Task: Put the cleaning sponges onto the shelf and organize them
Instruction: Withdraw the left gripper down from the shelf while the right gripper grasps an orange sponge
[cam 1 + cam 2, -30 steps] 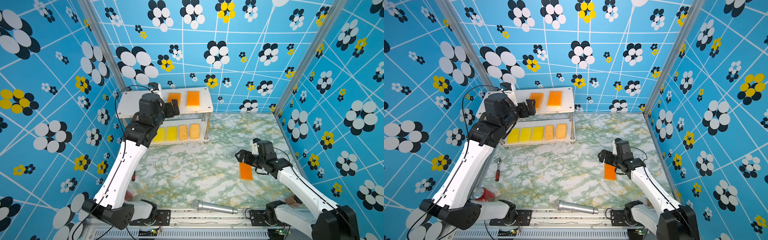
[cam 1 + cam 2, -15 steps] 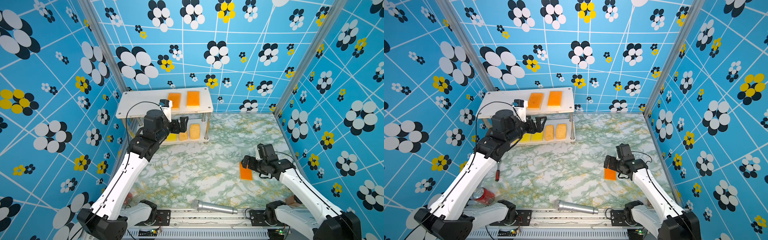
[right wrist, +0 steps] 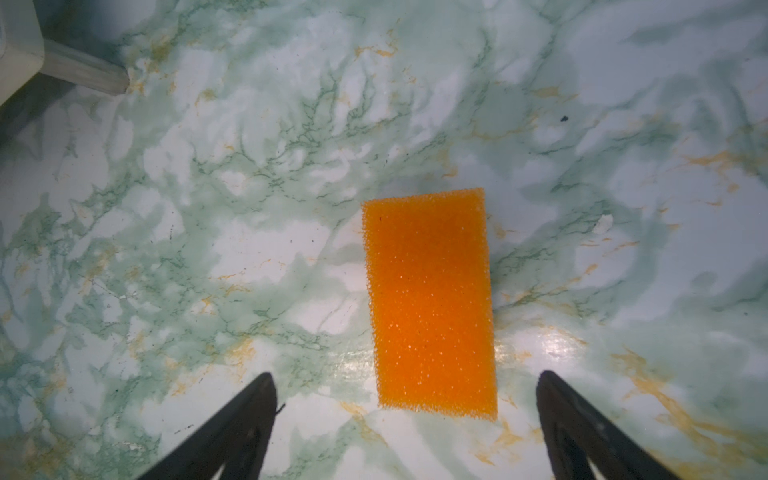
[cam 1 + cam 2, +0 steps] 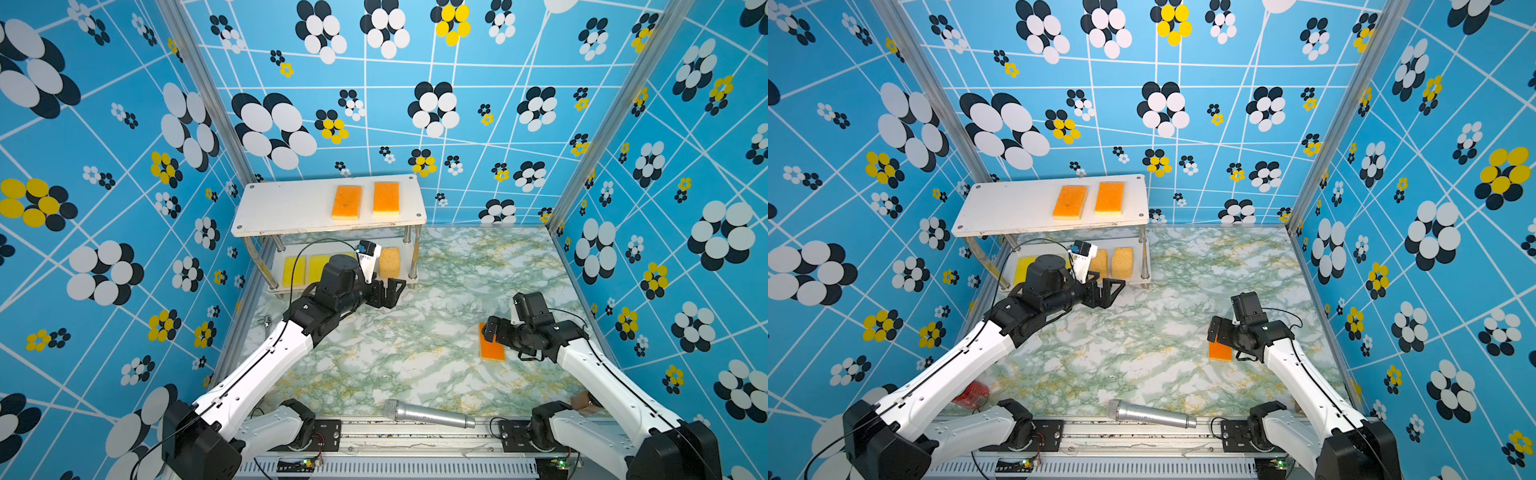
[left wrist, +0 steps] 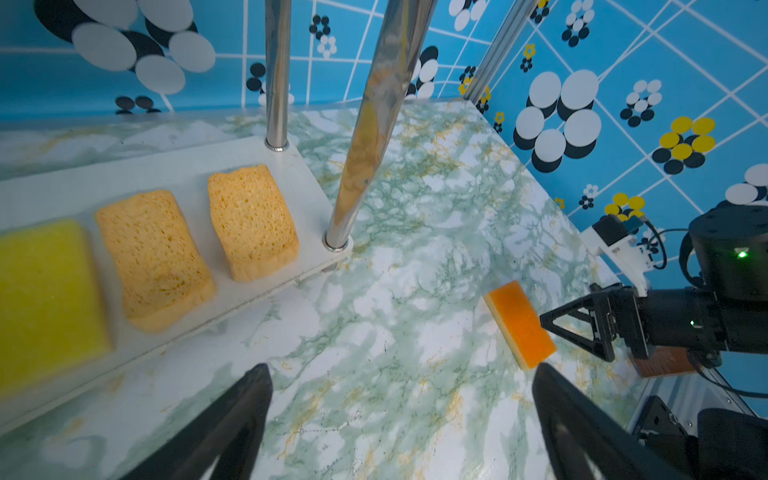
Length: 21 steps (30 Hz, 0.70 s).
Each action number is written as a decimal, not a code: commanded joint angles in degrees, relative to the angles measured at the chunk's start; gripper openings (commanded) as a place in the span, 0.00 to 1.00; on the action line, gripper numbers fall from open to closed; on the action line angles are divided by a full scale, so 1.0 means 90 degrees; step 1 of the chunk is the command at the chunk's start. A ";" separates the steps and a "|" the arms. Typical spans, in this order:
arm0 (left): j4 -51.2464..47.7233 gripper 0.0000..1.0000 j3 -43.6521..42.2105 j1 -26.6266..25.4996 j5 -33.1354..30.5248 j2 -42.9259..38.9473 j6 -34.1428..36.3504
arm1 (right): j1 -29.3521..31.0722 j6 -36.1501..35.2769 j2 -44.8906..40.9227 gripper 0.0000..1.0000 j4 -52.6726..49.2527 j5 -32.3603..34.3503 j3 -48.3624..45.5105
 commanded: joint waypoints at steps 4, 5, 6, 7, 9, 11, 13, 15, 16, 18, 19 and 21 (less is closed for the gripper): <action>0.0141 0.99 -0.0321 -0.0039 0.0114 0.0237 -0.0032 | -0.0033 0.0121 0.0176 0.99 0.0135 -0.0220 -0.0252; 0.0138 0.99 -0.0333 -0.0044 0.0146 0.0259 -0.0032 | -0.0032 0.0138 0.0221 0.99 0.0166 -0.0206 -0.0281; 0.0152 0.99 -0.0347 -0.0049 0.0178 0.0286 -0.0039 | -0.0032 0.0162 0.0267 0.99 0.0196 -0.0193 -0.0301; 0.0181 0.99 -0.0378 -0.0060 0.0218 0.0308 -0.0053 | -0.0032 0.0183 0.0303 0.99 0.0235 -0.0182 -0.0323; 0.0280 0.99 -0.0455 -0.0083 0.0307 0.0328 -0.0106 | -0.0033 0.0222 0.0367 0.99 0.0340 -0.0167 -0.0355; 0.0425 0.99 -0.0567 -0.0103 0.0367 0.0362 -0.0219 | -0.0031 0.0271 0.0455 0.99 0.0432 -0.0117 -0.0381; 0.0562 0.99 -0.0670 -0.0122 0.0417 0.0413 -0.0365 | -0.0022 0.0300 0.0566 0.99 0.0526 -0.0113 -0.0401; 0.0676 0.99 -0.0765 -0.0146 0.0469 0.0489 -0.0465 | -0.0022 0.0321 0.0693 0.99 0.0604 -0.0104 -0.0393; 0.0715 0.99 -0.0798 -0.0170 0.0484 0.0536 -0.0486 | -0.0008 0.0316 0.0780 0.99 0.0620 -0.0094 -0.0380; 0.0719 0.99 -0.0821 -0.0224 0.0489 0.0641 -0.0483 | 0.0031 0.0283 0.0927 0.99 0.0663 -0.0093 -0.0341; 0.0715 0.99 -0.0820 -0.0255 0.0503 0.0690 -0.0453 | 0.0042 0.0282 0.0998 0.99 0.0708 -0.0098 -0.0348; 0.0676 0.99 -0.0794 -0.0300 0.0496 0.0773 -0.0402 | 0.0071 0.0289 0.1123 0.99 0.0792 -0.0120 -0.0352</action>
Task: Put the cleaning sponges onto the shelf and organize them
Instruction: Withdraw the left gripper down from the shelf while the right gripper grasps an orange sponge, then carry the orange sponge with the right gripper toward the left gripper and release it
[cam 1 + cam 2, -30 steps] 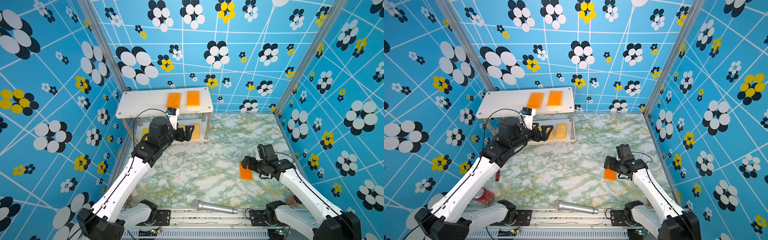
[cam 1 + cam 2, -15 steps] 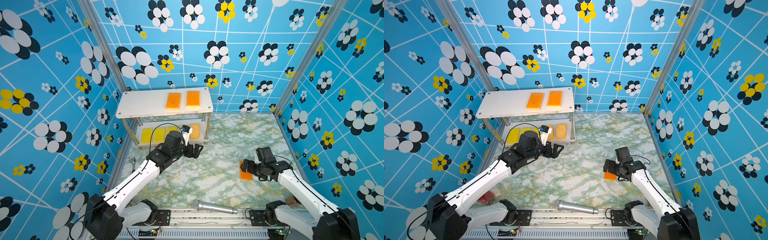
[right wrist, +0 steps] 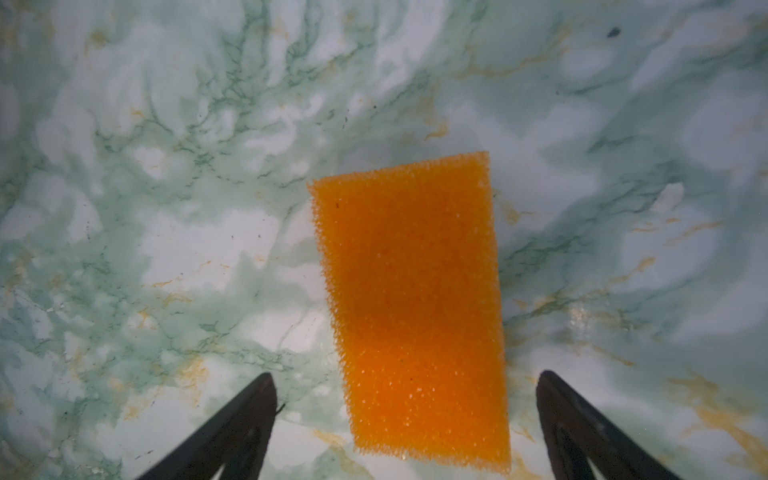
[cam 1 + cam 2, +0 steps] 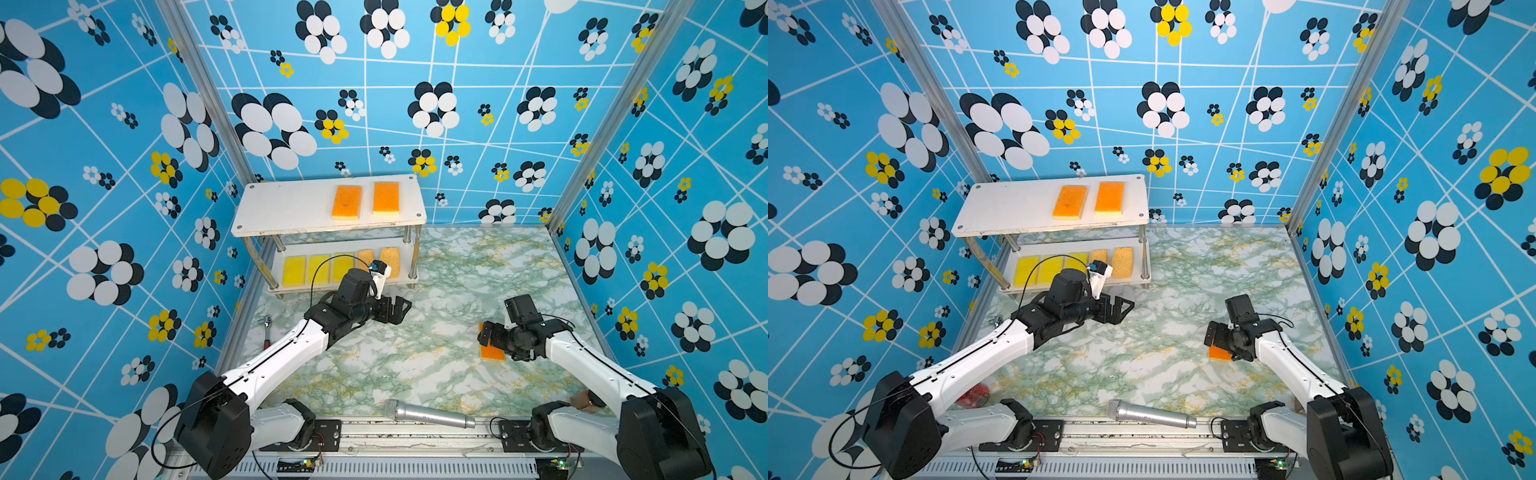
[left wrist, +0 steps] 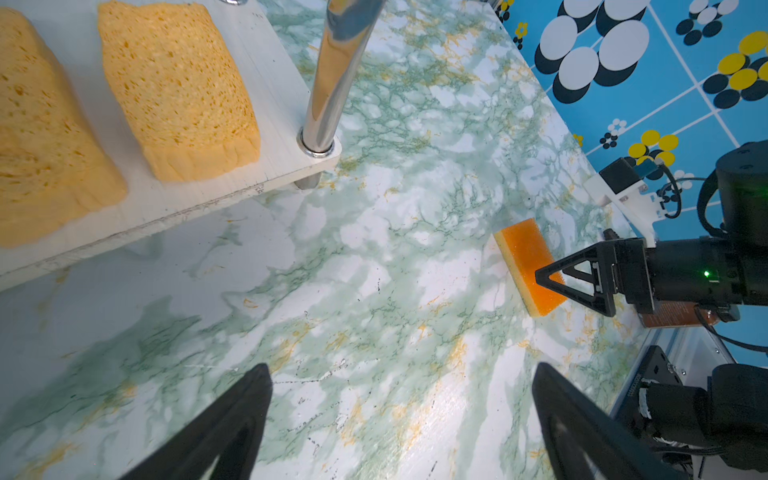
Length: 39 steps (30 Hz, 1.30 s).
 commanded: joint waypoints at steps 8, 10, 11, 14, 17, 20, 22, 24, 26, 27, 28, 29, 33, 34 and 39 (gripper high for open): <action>0.0082 0.99 0.0122 -0.0150 0.0152 0.0311 0.0045 | 0.0346 0.0224 0.0660 0.99 0.0651 -0.0128 0.0024; 0.0077 0.99 0.0130 -0.0160 0.0147 0.0362 0.0035 | 0.0450 0.0251 0.0834 0.99 0.0802 -0.0266 0.0055; 0.0066 0.99 0.0135 -0.0166 0.0148 0.0374 0.0038 | 0.0489 0.0272 0.0920 0.99 0.0889 -0.0333 0.0069; 0.0045 0.99 0.0125 -0.0194 0.0101 0.0396 0.0026 | 0.0624 0.0358 0.1185 0.99 0.1324 -0.0747 0.0137; 0.0035 0.99 0.0079 -0.0214 0.0051 0.0385 0.0016 | 0.0743 0.0512 0.1413 0.99 0.1850 -0.1122 0.0232; 0.0043 0.99 0.0009 -0.0224 -0.0017 0.0357 0.0007 | 0.0796 0.0733 0.1659 0.99 0.2588 -0.1744 0.0295; 0.0052 0.99 -0.0038 -0.0248 -0.0069 0.0338 0.0013 | 0.0825 0.0961 0.1803 0.99 0.3123 -0.2133 0.0295; 0.0067 0.99 -0.0076 -0.0280 -0.0119 0.0327 0.0032 | 0.0875 0.1135 0.1985 0.99 0.3503 -0.2384 0.0340; 0.0127 0.99 -0.0137 -0.0306 -0.0126 0.0344 0.0065 | 0.0938 0.1265 0.2210 0.99 0.3748 -0.2547 0.0406; 0.0154 0.99 -0.0155 -0.0320 -0.0121 0.0363 0.0073 | 0.0972 0.1313 0.2310 0.99 0.3868 -0.2611 0.0413; 0.0199 0.99 -0.0181 -0.0336 -0.0115 0.0389 0.0089 | 0.1019 0.1386 0.2401 0.99 0.4012 -0.2702 0.0441; 0.0264 0.99 -0.0213 -0.0355 -0.0105 0.0426 0.0109 | 0.1055 0.1439 0.2491 0.99 0.4139 -0.2782 0.0456; 0.0580 0.99 -0.0354 -0.0404 0.0046 0.0577 0.0087 | 0.1100 0.1412 0.2429 0.99 0.4106 -0.2707 0.0462; 0.0693 0.99 -0.0404 -0.0416 0.0074 0.0616 0.0040 | 0.1099 0.1308 0.2290 0.99 0.3919 -0.2587 0.0468; 0.0980 0.99 -0.0432 -0.0600 0.0050 0.0864 0.0288 | 0.1092 0.0586 0.1508 0.99 0.2382 -0.1950 0.0739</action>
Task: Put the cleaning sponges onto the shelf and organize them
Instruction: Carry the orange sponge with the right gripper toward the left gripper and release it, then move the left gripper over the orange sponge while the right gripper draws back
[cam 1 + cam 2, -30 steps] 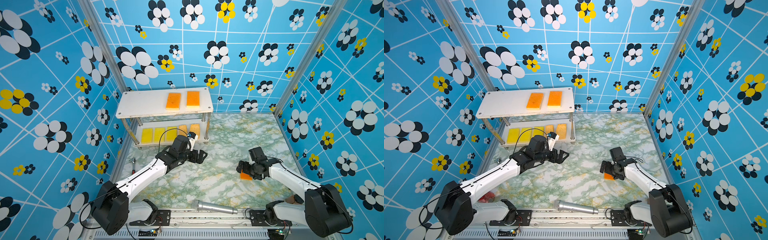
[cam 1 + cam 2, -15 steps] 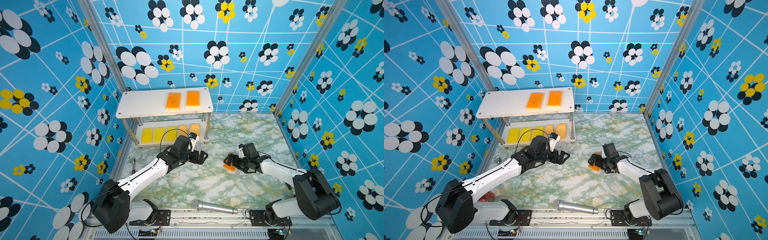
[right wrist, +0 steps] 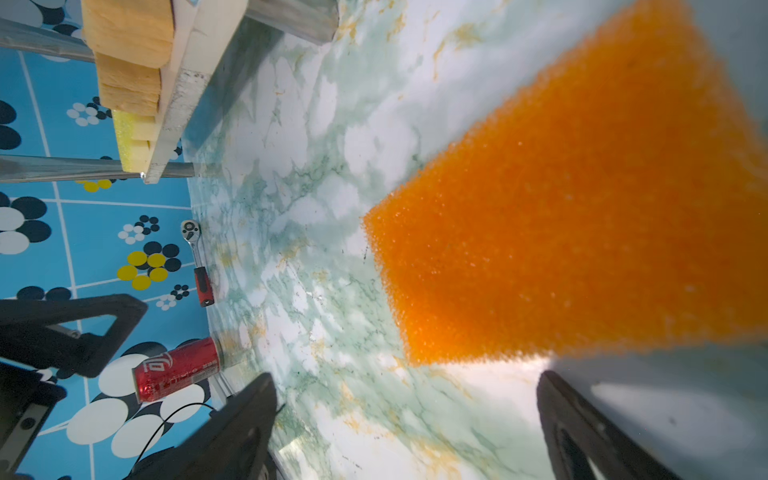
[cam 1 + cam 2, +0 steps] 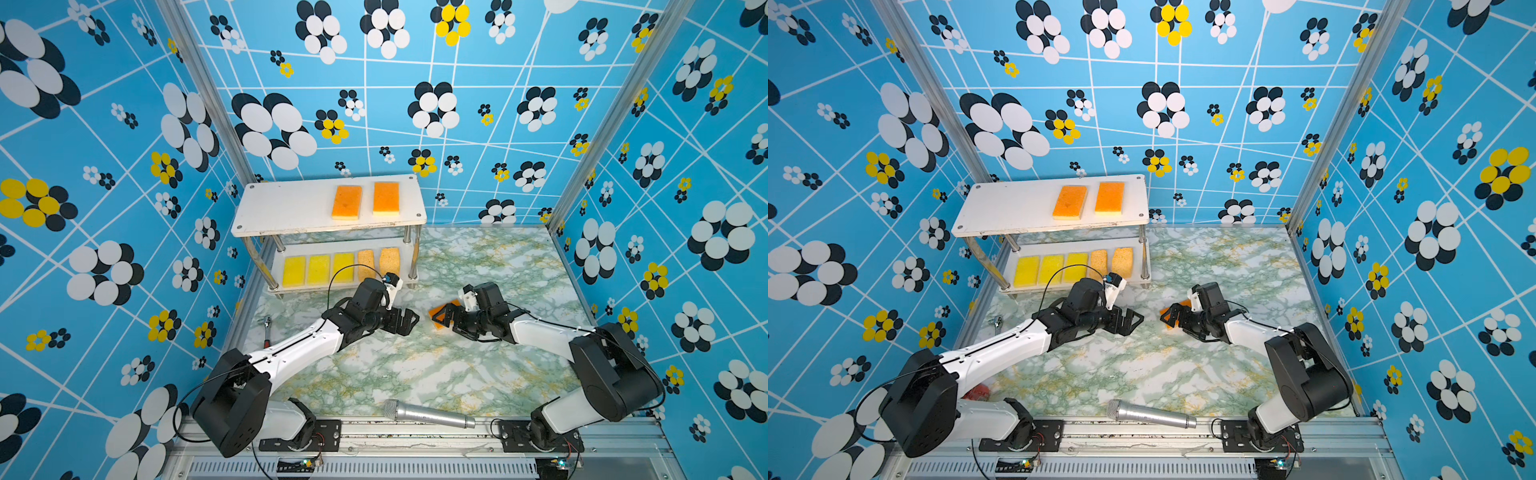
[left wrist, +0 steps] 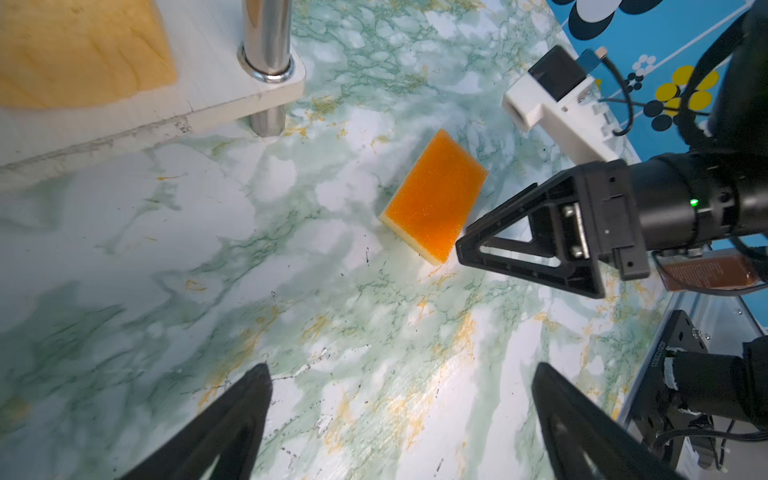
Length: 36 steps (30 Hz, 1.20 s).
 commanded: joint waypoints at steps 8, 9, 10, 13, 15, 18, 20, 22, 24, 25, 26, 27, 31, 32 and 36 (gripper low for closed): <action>0.0474 0.99 0.0350 -0.0412 0.0114 0.0686 0.1223 | -0.0597 -0.0837 -0.2058 0.99 -0.2047 0.0757 -0.0011; 0.0474 0.99 0.0419 -0.0468 0.0123 0.0791 0.1400 | -0.0734 -0.0842 -0.2305 0.99 -0.2113 0.0777 -0.0098; 0.0464 0.99 0.0496 -0.0517 0.0120 0.0900 0.1551 | -0.0848 -0.0855 -0.2536 0.99 -0.2197 0.0846 -0.0162; 0.0496 0.99 0.0720 -0.0627 0.0000 0.1259 0.1807 | -0.1096 -0.0961 -0.3032 0.99 -0.2526 0.0987 -0.0248; 0.0476 0.99 0.0892 -0.0657 0.0047 0.1493 0.1978 | -0.1215 -0.1012 -0.3214 0.99 -0.2715 0.0987 -0.0270; 0.0484 0.99 0.1124 -0.0686 0.0119 0.1795 0.2167 | -0.1326 -0.0991 -0.3382 0.99 -0.2835 0.0951 -0.0332; 0.0655 0.99 0.1160 -0.0718 0.0097 0.1923 0.2265 | -0.1384 -0.0912 -0.3443 0.99 -0.2748 0.0841 -0.0406; 0.0777 0.99 0.1207 -0.0727 0.0133 0.2040 0.2398 | -0.1417 -0.0839 -0.3468 0.99 -0.2642 0.0788 -0.0455; 0.0733 0.99 0.1327 -0.0738 0.0162 0.2195 0.2545 | -0.1432 -0.0827 -0.3458 0.99 -0.2621 0.0792 -0.0464; 0.0695 0.99 0.1387 -0.0747 0.0171 0.2267 0.2628 | -0.1429 -0.0828 -0.3457 0.99 -0.2621 0.0800 -0.0464; 0.0667 0.99 0.1440 -0.0747 0.0171 0.2327 0.2691 | -0.1427 -0.0822 -0.3450 0.99 -0.2626 0.0802 -0.0466; 0.0566 0.99 0.1534 -0.0755 0.0182 0.2386 0.2749 | -0.1436 -0.0817 -0.3449 0.99 -0.2630 0.0788 -0.0455; 0.0357 0.99 0.1809 -0.0792 0.0143 0.2596 0.2935 | -0.1435 -0.0837 -0.3444 0.99 -0.2633 0.0816 -0.0446; 0.0347 0.99 0.1859 -0.0802 0.0152 0.2655 0.2960 | -0.1437 -0.0837 -0.3449 0.99 -0.2631 0.0831 -0.0453; 0.0229 0.99 0.2048 -0.0810 0.0191 0.2956 0.3071 | -0.1437 -0.0837 -0.3426 0.99 -0.2611 0.0821 -0.0474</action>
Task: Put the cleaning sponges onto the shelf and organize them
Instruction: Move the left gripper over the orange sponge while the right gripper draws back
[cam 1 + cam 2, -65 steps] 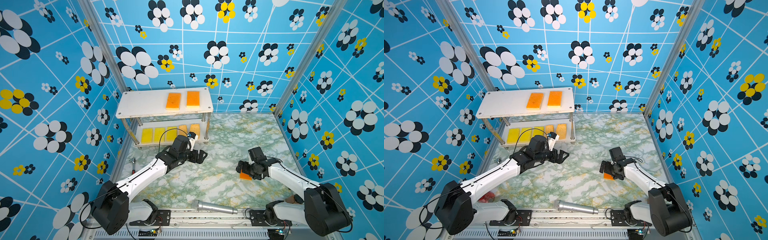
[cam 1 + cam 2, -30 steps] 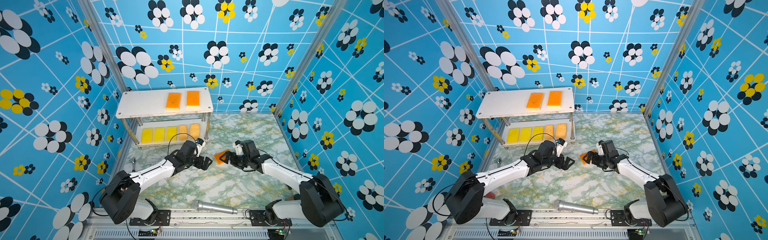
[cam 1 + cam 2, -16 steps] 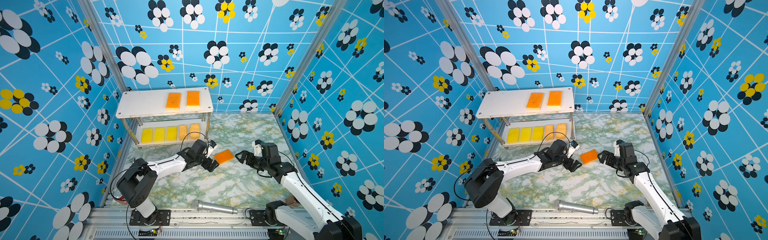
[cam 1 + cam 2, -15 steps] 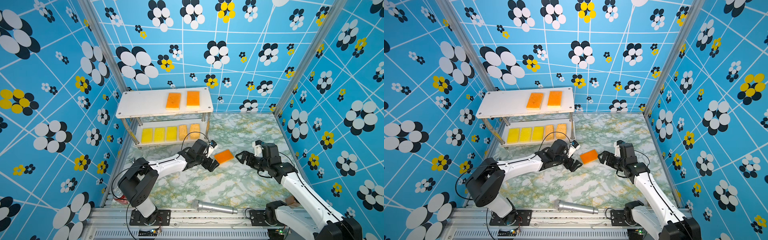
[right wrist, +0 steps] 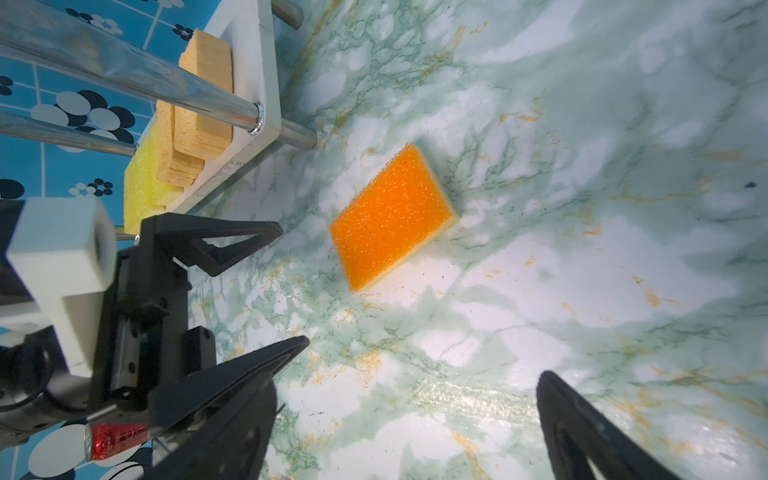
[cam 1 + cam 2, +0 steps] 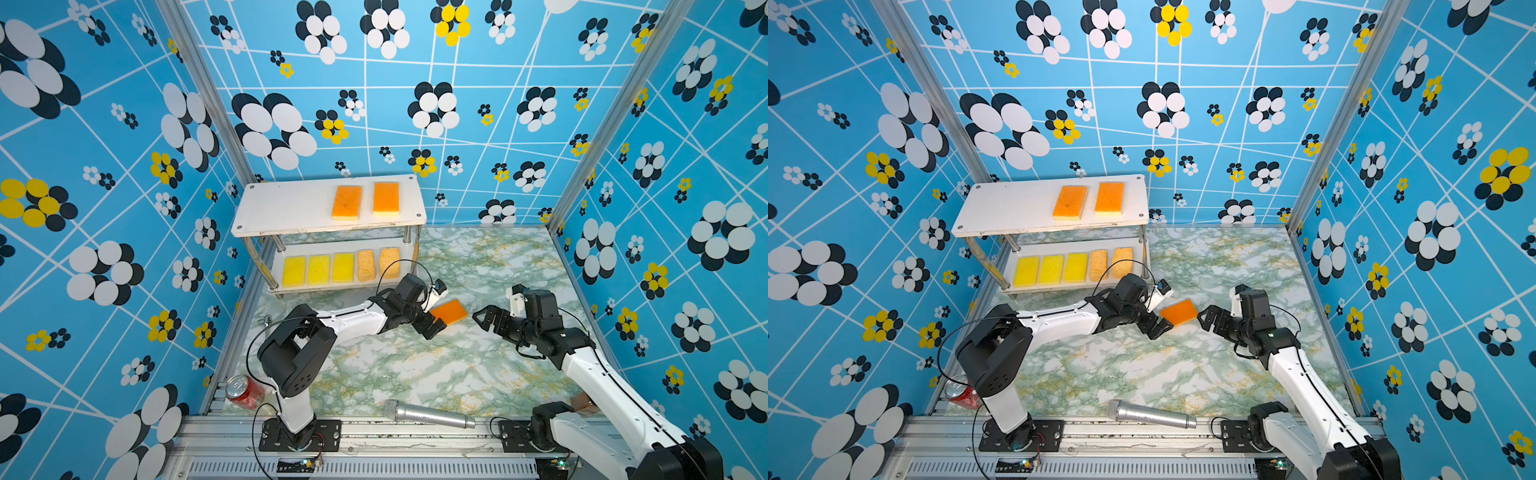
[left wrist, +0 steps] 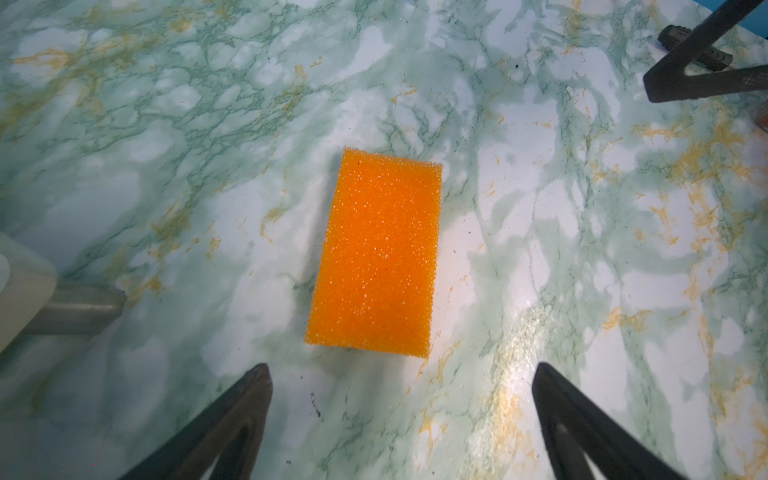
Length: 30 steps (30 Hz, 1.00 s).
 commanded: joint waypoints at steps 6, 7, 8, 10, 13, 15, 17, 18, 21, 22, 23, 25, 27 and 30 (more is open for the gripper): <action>-0.0301 0.99 0.0367 -0.0036 0.0072 0.0501 0.0304 | -0.0038 0.0034 -0.0103 0.99 -0.0068 0.0024 -0.0154; -0.0348 0.99 0.0417 -0.0041 0.0062 0.0545 0.0318 | -0.0038 0.0032 -0.0109 0.99 -0.0082 0.0030 -0.0164; -0.0378 0.99 0.0445 -0.0048 0.0047 0.0583 0.0348 | -0.0039 0.0028 -0.0117 0.99 -0.0079 0.0035 -0.0163; -0.0384 0.99 0.0469 -0.0076 0.0005 0.0645 0.0399 | -0.0038 0.0032 -0.0142 0.99 -0.0078 0.0053 -0.0193; -0.0412 0.99 0.0508 -0.0144 -0.0130 0.0742 0.0493 | -0.0038 0.0028 -0.0163 0.99 -0.0085 0.0064 -0.0211; -0.0413 0.99 0.0538 -0.0184 -0.0253 0.0792 0.0527 | -0.0038 0.0028 -0.0164 0.99 -0.0080 0.0064 -0.0212; -0.0394 0.99 0.0558 -0.0203 -0.0322 0.0844 0.0529 | -0.0041 0.0023 -0.0163 0.99 -0.0083 0.0081 -0.0223; -0.0375 0.99 0.0558 -0.0206 -0.0347 0.0859 0.0527 | -0.0038 0.0028 -0.0163 0.99 -0.0078 0.0083 -0.0217; -0.0344 0.99 0.0599 -0.0242 -0.0385 0.0948 0.0545 | -0.0042 0.0017 -0.0154 0.99 -0.0084 0.0093 -0.0222; -0.0385 0.99 0.0647 -0.0251 -0.0405 0.0989 0.0567 | -0.0044 0.0018 -0.0143 0.99 -0.0087 0.0093 -0.0223; -0.0420 0.99 0.0678 -0.0272 -0.0448 0.1027 0.0587 | -0.0048 0.0011 -0.0143 0.99 -0.0093 0.0098 -0.0238; -0.0459 0.99 0.0746 -0.0294 -0.0521 0.1093 0.0633 | -0.0051 0.0008 -0.0149 0.99 -0.0090 0.0103 -0.0242; -0.0499 0.99 0.0799 -0.0301 -0.0544 0.1153 0.0654 | -0.0048 0.0008 -0.0151 0.99 -0.0088 0.0101 -0.0251; -0.0506 0.99 0.0815 -0.0317 -0.0641 0.1150 0.0647 | -0.0048 0.0008 -0.0166 0.99 -0.0093 0.0103 -0.0261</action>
